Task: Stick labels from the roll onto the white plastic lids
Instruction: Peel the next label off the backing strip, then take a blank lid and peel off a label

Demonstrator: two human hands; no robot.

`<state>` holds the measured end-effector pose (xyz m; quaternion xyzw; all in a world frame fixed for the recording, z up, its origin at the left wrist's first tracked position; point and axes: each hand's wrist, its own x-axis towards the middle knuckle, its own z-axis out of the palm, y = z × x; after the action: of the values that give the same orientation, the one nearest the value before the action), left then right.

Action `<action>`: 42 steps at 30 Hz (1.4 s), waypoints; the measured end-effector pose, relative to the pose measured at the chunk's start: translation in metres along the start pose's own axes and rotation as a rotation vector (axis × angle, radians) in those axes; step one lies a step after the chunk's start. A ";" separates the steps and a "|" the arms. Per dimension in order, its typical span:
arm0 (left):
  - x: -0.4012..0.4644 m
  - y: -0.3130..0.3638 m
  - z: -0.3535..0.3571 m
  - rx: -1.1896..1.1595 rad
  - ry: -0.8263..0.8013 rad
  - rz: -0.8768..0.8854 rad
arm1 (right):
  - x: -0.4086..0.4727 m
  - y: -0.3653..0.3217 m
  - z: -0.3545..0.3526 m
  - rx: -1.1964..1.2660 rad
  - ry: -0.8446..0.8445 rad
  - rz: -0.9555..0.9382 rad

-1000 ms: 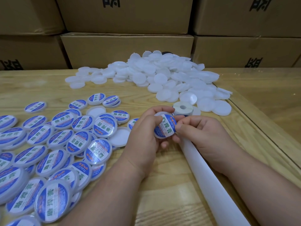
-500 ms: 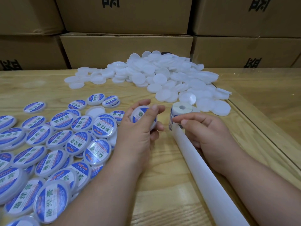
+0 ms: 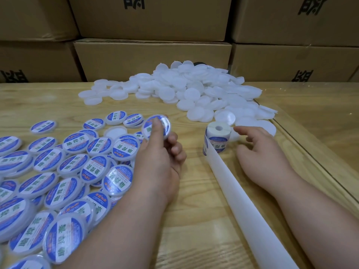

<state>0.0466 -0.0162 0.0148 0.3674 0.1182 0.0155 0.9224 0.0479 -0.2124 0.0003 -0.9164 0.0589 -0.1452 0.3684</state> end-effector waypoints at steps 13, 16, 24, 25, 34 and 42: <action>0.000 0.002 -0.003 -0.083 -0.083 -0.041 | -0.003 -0.002 -0.001 -0.293 -0.016 0.032; -0.003 0.001 -0.002 0.001 -0.132 -0.030 | -0.002 -0.002 0.000 -0.306 -0.009 0.061; -0.008 -0.007 0.000 0.205 -0.205 0.030 | -0.001 -0.002 -0.003 -0.022 0.193 0.074; -0.009 -0.009 0.001 0.247 -0.208 0.049 | -0.002 -0.005 -0.004 0.091 0.251 0.049; -0.012 -0.015 0.000 0.428 -0.353 0.123 | -0.026 -0.029 0.006 0.246 0.210 -0.562; -0.010 -0.015 0.001 0.379 -0.233 0.119 | -0.027 -0.030 0.002 0.305 0.102 -0.528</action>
<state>0.0361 -0.0292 0.0074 0.5397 -0.0103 0.0050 0.8418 0.0226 -0.1832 0.0134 -0.8257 -0.1853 -0.2889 0.4477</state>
